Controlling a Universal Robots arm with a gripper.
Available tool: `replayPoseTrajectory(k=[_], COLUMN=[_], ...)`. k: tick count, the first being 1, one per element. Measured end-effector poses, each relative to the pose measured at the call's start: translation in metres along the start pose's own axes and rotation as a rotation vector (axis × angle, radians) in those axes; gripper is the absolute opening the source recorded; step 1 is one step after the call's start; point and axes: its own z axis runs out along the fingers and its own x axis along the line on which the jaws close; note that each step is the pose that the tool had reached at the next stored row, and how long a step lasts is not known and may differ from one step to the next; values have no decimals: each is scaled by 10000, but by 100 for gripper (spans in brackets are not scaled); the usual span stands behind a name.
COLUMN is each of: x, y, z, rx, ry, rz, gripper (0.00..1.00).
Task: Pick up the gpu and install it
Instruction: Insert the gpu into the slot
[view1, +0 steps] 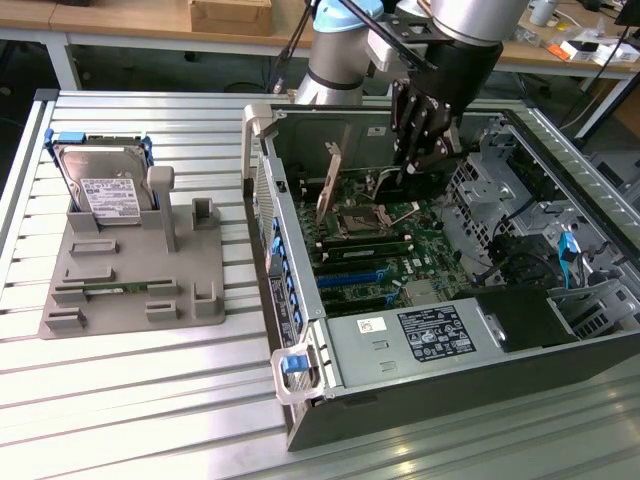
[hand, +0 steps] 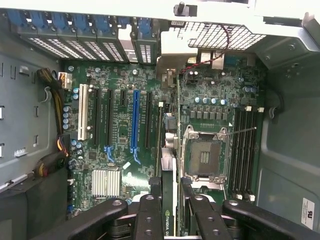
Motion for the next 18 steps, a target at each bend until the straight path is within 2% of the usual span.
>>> replayPoseTrajectory(k=[18], x=[1], y=[0], z=[95], rx=[-3], ry=[48], rz=[0], gripper=[26])
